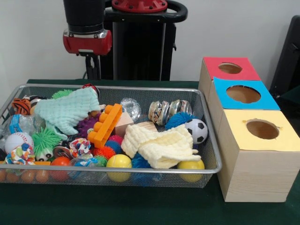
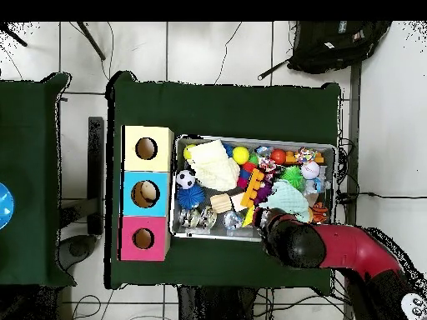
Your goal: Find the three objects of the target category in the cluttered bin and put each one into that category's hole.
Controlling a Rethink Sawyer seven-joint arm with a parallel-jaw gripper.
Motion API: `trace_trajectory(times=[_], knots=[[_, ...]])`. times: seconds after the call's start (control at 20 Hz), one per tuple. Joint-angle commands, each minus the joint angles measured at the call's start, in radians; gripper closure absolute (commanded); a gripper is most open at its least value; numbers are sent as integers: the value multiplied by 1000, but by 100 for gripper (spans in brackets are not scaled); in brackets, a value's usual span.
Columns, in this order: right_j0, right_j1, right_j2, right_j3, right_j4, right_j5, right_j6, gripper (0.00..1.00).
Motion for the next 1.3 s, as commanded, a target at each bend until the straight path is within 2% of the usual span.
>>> trace_trajectory(times=[0.05, 0.8, 1.3], knots=[[-56, 36, 121, -108, -69, 145, -310, 100], [-132, 93, 168, -145, -140, 163, -311, 100], [-183, 118, 205, -200, -152, 231, -366, 100]])
